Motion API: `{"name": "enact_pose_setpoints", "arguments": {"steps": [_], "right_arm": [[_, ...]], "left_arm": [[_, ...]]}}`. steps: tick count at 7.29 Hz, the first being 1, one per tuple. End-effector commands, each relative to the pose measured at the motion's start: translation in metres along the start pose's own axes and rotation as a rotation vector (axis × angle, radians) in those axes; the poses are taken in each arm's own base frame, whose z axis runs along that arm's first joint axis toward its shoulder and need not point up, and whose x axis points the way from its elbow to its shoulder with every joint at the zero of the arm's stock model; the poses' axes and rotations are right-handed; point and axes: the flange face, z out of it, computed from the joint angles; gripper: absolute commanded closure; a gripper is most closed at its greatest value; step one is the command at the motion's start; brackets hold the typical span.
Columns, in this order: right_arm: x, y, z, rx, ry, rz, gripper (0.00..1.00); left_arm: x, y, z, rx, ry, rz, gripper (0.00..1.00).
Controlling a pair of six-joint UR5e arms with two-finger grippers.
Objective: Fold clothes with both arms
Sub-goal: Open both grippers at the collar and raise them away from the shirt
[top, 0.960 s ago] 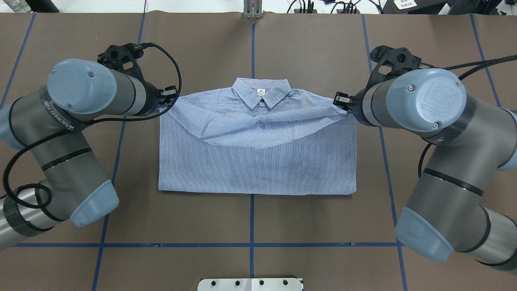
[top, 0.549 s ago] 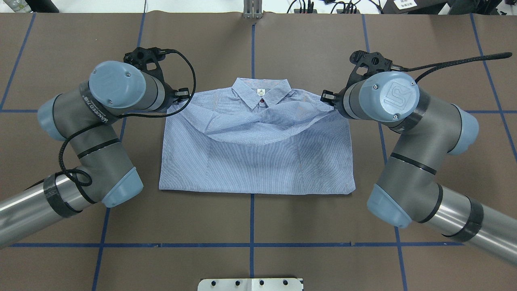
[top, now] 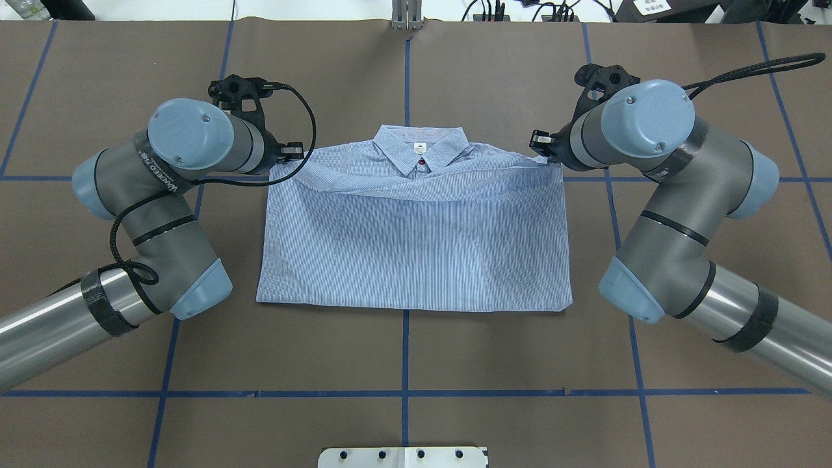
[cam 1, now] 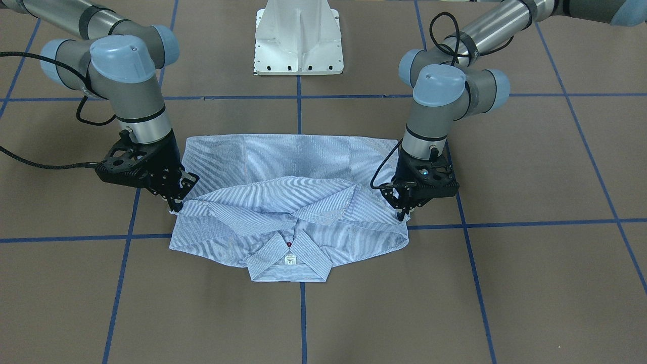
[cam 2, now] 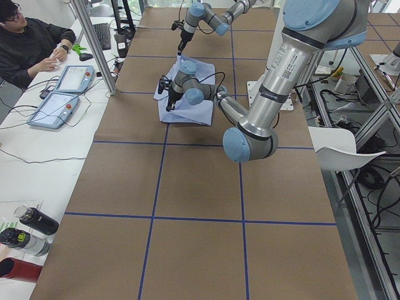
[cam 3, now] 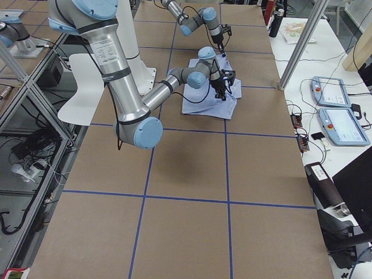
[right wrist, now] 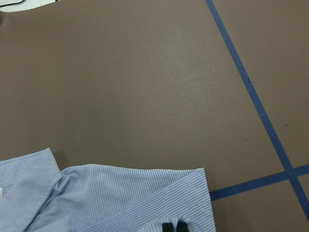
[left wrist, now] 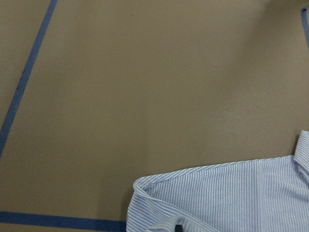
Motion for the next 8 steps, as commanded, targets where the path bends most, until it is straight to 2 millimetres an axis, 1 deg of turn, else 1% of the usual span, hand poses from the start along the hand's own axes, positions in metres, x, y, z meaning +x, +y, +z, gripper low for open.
{"name": "enact_pose_setpoints", "arguments": {"steps": [1,3,4,6,8], "right_arm": [[0.007,-0.001,0.021,-0.021,-0.006,-0.014,1.0],[0.011,-0.005,0.027,-0.035,-0.009,-0.023,1.0],[0.012,-0.007,0.026,-0.04,-0.011,-0.025,1.0],[0.015,-0.014,0.023,-0.05,-0.016,-0.033,1.0],[0.016,-0.015,0.023,-0.049,-0.014,-0.036,1.0]], "left_arm": [[-0.004,0.0,0.007,0.0,0.002,0.004,1.0],[-0.003,0.0,0.007,-0.006,0.01,0.004,1.0],[-0.002,0.003,0.007,-0.03,0.021,0.008,1.0],[-0.003,0.001,0.006,-0.031,0.024,0.038,1.0],[-0.003,-0.001,0.005,-0.029,0.027,0.037,1.0]]}}
